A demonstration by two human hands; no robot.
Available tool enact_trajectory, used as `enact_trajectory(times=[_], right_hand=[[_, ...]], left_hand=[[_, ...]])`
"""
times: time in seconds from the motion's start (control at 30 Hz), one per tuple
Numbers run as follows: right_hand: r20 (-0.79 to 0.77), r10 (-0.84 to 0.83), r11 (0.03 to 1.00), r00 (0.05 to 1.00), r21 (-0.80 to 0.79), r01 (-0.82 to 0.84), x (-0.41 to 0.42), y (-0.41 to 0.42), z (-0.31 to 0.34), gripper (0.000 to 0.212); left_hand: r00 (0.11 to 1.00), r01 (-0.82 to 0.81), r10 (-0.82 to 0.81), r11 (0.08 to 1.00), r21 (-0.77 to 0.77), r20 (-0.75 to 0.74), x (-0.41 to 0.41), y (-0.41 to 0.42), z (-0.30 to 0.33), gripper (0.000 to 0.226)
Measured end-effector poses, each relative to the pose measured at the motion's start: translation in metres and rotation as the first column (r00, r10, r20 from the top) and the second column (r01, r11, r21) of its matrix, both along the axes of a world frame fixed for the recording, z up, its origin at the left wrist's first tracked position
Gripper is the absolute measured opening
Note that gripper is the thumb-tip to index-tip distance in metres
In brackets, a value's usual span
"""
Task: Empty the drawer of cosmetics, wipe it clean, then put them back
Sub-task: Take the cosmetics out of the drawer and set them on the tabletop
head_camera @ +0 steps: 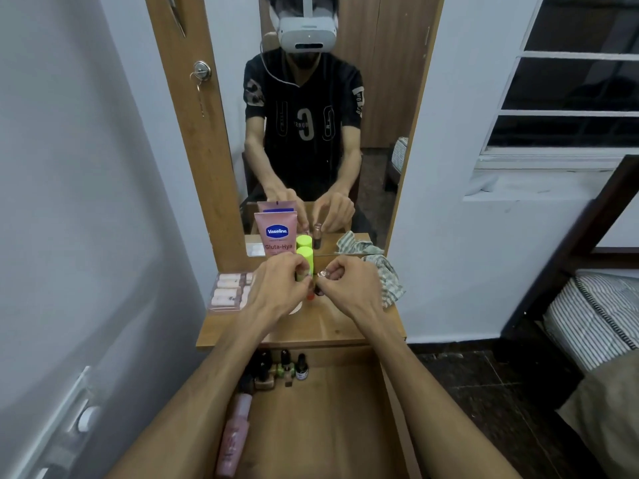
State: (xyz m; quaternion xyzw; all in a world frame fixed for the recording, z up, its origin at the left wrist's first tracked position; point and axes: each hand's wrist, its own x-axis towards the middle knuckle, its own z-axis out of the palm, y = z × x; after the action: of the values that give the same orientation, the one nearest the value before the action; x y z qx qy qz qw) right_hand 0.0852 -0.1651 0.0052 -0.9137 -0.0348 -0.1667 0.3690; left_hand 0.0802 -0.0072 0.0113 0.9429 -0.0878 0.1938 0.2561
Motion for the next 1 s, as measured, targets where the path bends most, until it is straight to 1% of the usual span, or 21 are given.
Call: enact_trajectory(times=[0.13, 0.33, 0.57, 0.67, 0.73, 0.83, 0.93, 1.0], right_hand=[[-0.017, 0.023, 0.999, 1.000, -0.033, -0.023, 0.012, 0.006, -0.003, 0.012], [-0.074, 0.065, 0.994, 0.995, -0.083, -0.071, 0.027, 0.008, -0.010, 0.012], [-0.093, 0.072, 0.996, 0.993, -0.045, -0.076, 0.031, 0.006, -0.016, 0.014], [-0.107, 0.071, 0.996, 0.992, -0.051, -0.076, 0.031, 0.003, -0.018, 0.020], [-0.103, 0.063, 0.996, 0.993, -0.050, -0.068, 0.029, 0.001, -0.019, 0.026], [-0.080, 0.056, 0.997, 0.995, -0.039, -0.059, 0.024, -0.002, -0.021, 0.032], [-0.026, 0.049, 0.999, 0.998, -0.023, -0.050, 0.012, -0.005, -0.022, 0.034], [0.004, 0.051, 0.999, 0.999, 0.003, -0.051, 0.002, -0.006, -0.023, 0.029]], left_hand=[[1.000, -0.018, 0.018, 0.997, 0.077, -0.004, 0.013, -0.005, -0.006, 0.011], [0.998, -0.053, 0.049, 0.995, 0.080, 0.044, 0.020, -0.006, -0.009, 0.009], [0.993, -0.049, 0.042, 0.997, 0.058, 0.109, 0.019, -0.004, -0.015, 0.010], [0.993, -0.044, 0.036, 0.996, 0.075, 0.115, 0.018, -0.003, -0.017, 0.011], [0.991, -0.038, 0.027, 0.996, 0.079, 0.129, 0.016, -0.002, -0.019, 0.013], [0.989, -0.030, 0.019, 0.997, 0.077, 0.144, 0.010, 0.000, -0.021, 0.021], [0.988, -0.011, 0.004, 0.999, 0.046, 0.156, 0.002, 0.003, -0.022, 0.026], [0.983, -0.007, 0.004, 1.000, 0.015, 0.184, -0.007, 0.005, -0.024, 0.021]])
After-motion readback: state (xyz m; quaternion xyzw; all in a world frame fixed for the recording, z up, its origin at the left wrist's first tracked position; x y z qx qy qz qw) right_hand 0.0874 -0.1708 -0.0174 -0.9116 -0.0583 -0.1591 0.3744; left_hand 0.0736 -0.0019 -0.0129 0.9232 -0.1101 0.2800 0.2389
